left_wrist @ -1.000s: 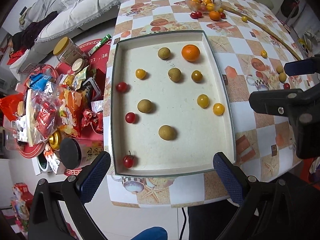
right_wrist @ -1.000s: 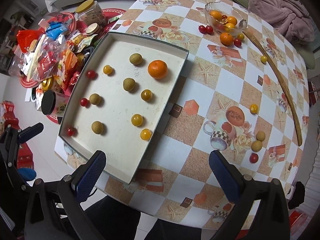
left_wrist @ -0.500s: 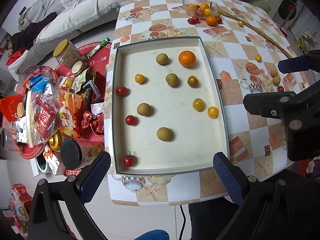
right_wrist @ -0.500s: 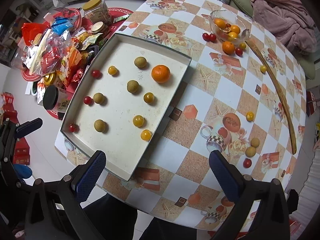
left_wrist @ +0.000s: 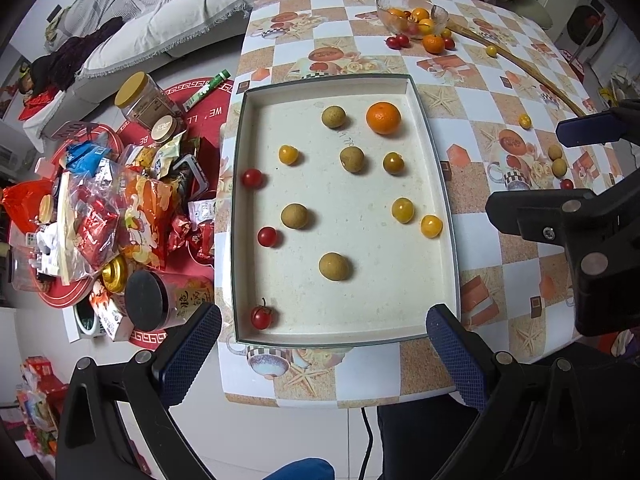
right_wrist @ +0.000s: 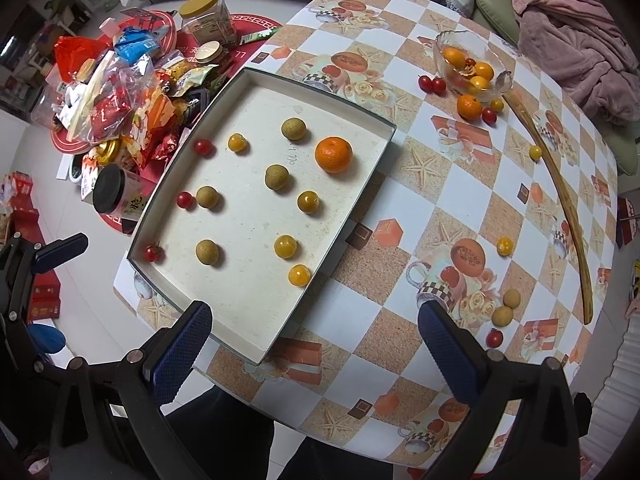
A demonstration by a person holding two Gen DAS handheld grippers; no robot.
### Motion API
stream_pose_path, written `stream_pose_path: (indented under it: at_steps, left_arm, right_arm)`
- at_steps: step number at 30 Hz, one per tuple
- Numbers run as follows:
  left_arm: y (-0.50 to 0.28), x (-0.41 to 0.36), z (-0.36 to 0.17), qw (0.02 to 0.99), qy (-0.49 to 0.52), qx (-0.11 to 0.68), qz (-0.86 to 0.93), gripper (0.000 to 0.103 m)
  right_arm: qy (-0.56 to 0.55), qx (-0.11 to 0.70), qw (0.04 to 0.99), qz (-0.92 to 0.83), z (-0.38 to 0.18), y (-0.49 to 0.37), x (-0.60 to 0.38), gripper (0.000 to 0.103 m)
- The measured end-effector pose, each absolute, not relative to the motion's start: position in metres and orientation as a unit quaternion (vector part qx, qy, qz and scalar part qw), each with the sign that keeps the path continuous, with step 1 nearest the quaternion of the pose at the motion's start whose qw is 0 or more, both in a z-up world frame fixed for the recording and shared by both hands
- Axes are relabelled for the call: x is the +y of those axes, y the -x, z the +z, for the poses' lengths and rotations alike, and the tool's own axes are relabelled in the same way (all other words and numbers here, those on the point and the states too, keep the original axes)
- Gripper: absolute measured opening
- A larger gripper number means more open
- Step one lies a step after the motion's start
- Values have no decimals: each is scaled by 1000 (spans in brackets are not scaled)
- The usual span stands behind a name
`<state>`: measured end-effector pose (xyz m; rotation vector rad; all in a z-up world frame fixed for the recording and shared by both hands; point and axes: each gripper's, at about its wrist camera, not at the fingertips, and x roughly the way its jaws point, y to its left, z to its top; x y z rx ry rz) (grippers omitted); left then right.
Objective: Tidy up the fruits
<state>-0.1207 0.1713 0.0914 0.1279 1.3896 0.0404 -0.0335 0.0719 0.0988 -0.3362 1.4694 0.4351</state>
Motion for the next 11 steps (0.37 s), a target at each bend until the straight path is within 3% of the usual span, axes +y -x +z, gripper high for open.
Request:
stream_pose_path:
  at_steps: [11]
  left_arm:
    - [120, 167, 91, 773, -61, 631, 18, 103]
  right_arm:
    - [149, 664, 705, 197, 96, 30, 69, 103]
